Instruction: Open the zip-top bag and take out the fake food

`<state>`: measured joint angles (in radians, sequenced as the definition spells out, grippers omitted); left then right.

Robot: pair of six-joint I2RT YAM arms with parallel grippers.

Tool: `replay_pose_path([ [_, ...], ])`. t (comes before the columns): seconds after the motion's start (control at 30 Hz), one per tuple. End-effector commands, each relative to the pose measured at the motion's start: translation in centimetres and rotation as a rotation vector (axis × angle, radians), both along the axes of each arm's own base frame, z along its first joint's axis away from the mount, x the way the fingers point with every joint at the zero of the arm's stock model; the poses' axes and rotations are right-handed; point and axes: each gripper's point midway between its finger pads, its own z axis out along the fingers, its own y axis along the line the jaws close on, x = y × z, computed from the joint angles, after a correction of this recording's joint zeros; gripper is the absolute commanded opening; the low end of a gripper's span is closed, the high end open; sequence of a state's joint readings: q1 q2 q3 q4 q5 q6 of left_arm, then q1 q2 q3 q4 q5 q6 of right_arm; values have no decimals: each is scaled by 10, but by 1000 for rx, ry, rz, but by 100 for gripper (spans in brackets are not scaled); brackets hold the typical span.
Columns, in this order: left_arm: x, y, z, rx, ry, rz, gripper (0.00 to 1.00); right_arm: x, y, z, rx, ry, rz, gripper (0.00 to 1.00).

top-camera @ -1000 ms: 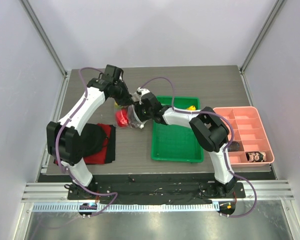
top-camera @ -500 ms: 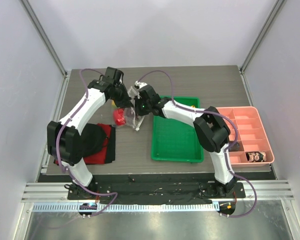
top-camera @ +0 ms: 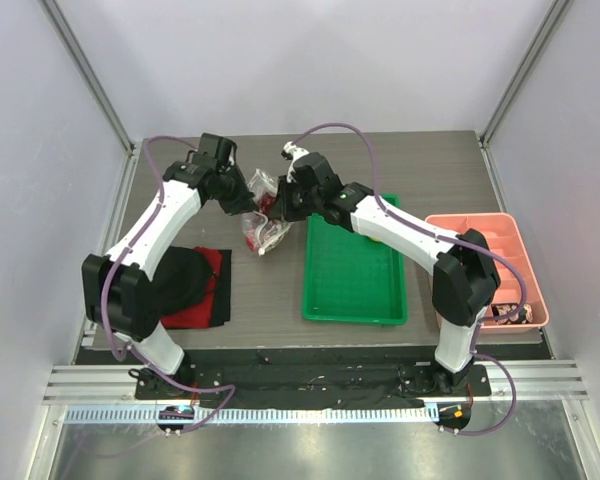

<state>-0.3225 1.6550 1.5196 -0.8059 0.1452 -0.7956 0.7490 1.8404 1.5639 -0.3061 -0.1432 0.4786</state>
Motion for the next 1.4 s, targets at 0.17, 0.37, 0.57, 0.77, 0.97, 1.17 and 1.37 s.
replay_pose_path([
  [0.17,7,32,28,11,-59,88,0,-18,14,81,247,-82,90,1],
  [0.37,0,4,34,-129,-85,55,0,9,37,84,347,57,-36,1],
  [0.57,-20,7,22,-90,-83,65,0,23,28,113,378,3,-81,1],
  [0.77,-20,18,16,-29,-96,71,0,5,9,138,462,66,-77,2],
  [0.97,-12,23,5,33,-82,54,0,-8,-8,179,461,-85,-1,1],
  [1.17,-13,20,-7,13,-56,61,0,-13,-4,218,544,-88,47,1],
  [1.37,-4,22,10,22,-79,74,0,-40,-24,268,629,-166,94,1],
])
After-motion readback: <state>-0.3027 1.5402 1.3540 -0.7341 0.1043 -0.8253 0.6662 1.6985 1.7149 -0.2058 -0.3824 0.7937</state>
